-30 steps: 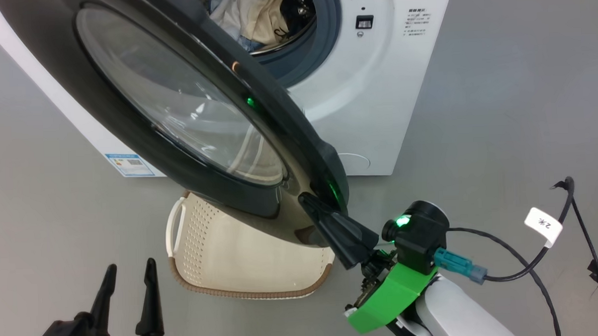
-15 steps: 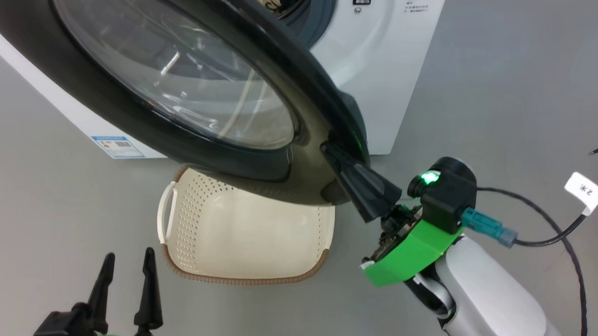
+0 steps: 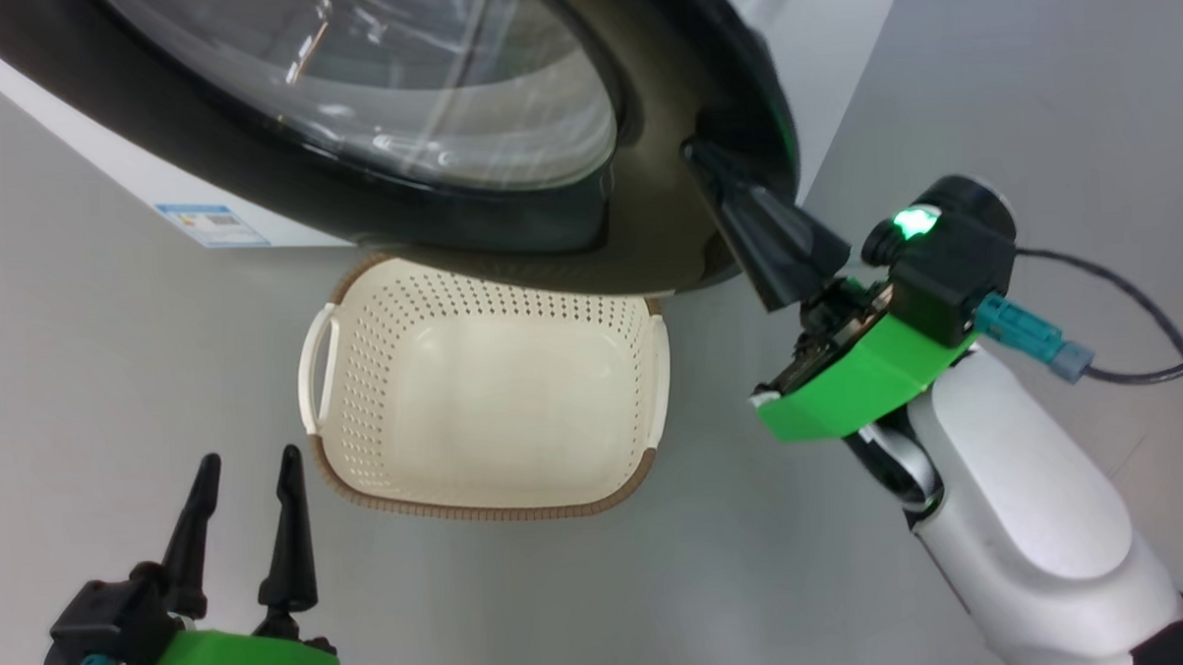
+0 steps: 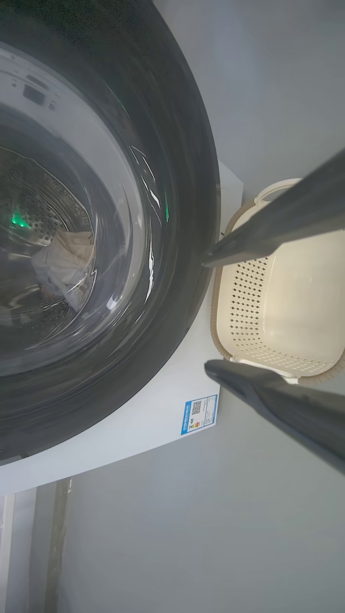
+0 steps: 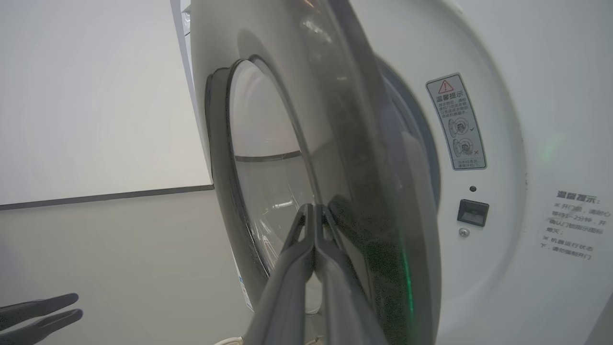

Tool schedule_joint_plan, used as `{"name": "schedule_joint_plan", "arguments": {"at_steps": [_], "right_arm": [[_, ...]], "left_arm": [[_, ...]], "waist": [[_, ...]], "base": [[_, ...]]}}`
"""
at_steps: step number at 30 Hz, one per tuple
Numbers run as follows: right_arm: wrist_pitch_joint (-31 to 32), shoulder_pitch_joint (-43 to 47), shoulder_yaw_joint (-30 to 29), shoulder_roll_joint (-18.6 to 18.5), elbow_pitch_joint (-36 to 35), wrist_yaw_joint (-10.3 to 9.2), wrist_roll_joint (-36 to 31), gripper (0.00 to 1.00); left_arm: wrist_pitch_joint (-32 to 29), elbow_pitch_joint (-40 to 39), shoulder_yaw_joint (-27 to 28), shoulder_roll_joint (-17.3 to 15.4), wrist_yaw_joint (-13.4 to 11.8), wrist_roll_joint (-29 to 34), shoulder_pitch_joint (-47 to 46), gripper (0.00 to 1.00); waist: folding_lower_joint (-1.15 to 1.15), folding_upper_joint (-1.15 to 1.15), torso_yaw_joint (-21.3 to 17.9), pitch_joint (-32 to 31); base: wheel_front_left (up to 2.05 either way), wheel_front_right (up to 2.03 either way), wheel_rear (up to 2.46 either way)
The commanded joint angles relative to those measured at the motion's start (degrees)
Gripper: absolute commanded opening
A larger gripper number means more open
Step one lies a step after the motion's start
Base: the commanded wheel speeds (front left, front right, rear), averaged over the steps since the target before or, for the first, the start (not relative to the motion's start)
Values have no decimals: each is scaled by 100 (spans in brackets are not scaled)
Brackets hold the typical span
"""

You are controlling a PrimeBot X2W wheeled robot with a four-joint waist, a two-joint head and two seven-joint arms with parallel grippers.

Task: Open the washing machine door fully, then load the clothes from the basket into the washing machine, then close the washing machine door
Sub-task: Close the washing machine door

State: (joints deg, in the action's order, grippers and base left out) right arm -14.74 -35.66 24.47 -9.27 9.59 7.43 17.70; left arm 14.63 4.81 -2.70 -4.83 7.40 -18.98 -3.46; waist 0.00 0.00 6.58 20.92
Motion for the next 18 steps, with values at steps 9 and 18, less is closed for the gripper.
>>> {"name": "schedule_joint_plan", "arguments": {"at_steps": [9, 18], "right_arm": [[-26, -761, -179, -202, 32, 6, -85, 0], [-26, -1441, -259, -499, 373, 6, -49, 0]], "left_arm": [[37, -221, 228, -174, 9, -59, -205, 99], [37, -293, 104, -191, 9, -94, -281, 97]], "waist": [[0, 0, 127, 459], [0, 0, 259, 748]], "base": [[0, 0, 0], [0, 0, 0]]}}
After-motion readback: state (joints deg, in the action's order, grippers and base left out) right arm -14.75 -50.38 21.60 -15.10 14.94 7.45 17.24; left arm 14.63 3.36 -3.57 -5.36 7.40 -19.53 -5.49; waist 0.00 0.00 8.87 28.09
